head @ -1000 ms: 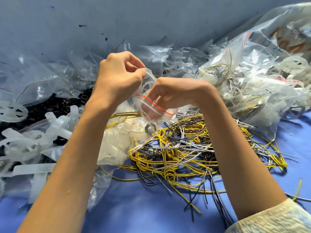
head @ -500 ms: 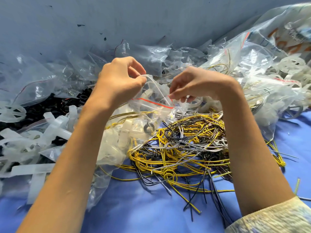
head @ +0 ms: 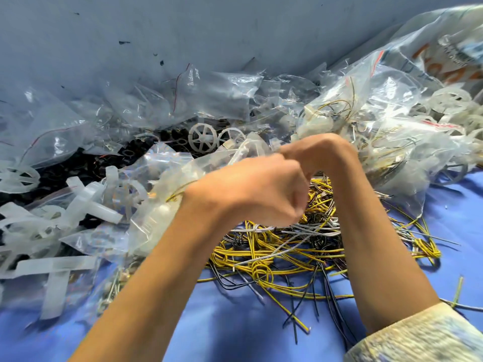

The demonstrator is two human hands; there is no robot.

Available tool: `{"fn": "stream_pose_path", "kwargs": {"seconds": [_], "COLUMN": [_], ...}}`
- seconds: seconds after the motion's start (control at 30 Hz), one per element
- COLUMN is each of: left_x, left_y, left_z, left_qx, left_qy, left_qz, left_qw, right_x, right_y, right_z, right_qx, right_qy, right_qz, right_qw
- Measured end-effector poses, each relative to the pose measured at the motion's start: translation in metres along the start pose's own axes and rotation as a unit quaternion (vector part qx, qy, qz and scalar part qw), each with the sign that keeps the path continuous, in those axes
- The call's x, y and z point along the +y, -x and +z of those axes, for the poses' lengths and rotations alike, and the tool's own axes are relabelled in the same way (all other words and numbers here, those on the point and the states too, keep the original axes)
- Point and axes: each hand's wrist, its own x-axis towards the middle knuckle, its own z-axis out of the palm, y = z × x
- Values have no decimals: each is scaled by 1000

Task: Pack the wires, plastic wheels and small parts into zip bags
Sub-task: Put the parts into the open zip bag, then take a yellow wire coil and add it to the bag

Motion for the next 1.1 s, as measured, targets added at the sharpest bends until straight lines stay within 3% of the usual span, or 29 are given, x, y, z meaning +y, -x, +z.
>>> {"fn": "stream_pose_path", "kwargs": {"seconds": [0.17, 0.37, 0.53, 0.73, 0.9, 1.1], "left_x": [-17, -27, -29, -36, -38, -41], "left_y": [-10, -11, -7, -1, 2, 7], "left_z": [22, 24, 19, 3, -4, -16], "left_qx": [-136, -124, -71, 8, 95, 214], "left_qy": [-90, -112, -137, -94, -113, -60], "left_qz": [-116, -147, -132, -132, -126, -142], "left_qw": [980, 975, 979, 987, 981, 965], "right_x": [-5, -10, -6, -5, -5, 3], "right_y": [-13, -23, -25, -17, -3, 1], "right_z": [4, 8, 9, 0, -6, -11], "right_qx": [-49, -81, -47, 47, 59, 94], "right_qy": [-28, 19, 31, -26, -32, 11], "right_qz": [29, 49, 46, -34, -94, -75], "right_qw": [998, 995, 997, 998, 993, 993]}}
